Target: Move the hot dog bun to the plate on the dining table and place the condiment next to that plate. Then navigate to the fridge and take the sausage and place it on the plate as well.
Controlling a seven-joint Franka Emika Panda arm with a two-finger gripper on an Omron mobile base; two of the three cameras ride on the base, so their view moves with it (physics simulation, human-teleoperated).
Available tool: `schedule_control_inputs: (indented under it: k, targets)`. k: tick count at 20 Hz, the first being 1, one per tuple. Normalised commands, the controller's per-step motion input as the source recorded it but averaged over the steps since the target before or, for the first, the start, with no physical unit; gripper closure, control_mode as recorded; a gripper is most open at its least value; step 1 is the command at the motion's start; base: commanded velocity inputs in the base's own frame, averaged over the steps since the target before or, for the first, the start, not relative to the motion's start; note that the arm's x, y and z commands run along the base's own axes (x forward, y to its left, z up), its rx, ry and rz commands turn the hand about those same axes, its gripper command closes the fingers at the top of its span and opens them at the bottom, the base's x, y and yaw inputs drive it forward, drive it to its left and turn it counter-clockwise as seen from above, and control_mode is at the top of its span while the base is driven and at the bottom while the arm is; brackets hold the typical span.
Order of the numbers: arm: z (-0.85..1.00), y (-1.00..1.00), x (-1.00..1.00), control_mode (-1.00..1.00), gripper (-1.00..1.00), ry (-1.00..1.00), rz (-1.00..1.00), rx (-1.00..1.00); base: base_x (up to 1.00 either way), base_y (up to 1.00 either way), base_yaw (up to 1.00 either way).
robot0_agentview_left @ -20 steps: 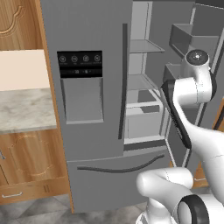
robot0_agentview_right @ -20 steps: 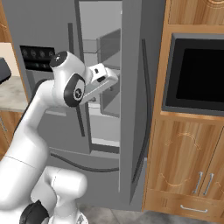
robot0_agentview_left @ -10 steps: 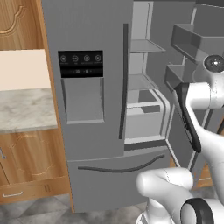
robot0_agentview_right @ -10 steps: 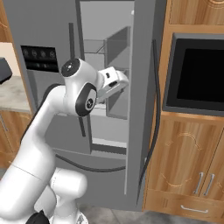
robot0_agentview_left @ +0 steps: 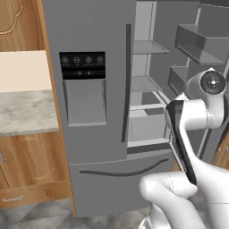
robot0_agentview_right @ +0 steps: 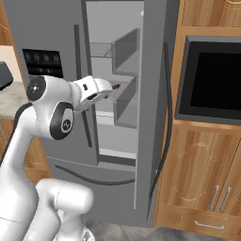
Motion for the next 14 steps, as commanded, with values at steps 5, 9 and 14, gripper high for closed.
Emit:
schedule_control_inputs:
  k: [5, 9, 14]
  targets:
    - [0.36, 0.95, 0.09, -1.00, -1.00, 0.00, -0.03, 0.15, 0.00, 0.00, 0.00]
    - [0.19, 0.71, 0.27, -1.00, -1.00, -0.03, 0.00, 0.36, 0.00, 0.00, 0.00]
    - [0.11, 0.53, 0.45, -1.00, -1.00, -0.01, 0.00, 0.37, 0.00, 0.00, 0.00]
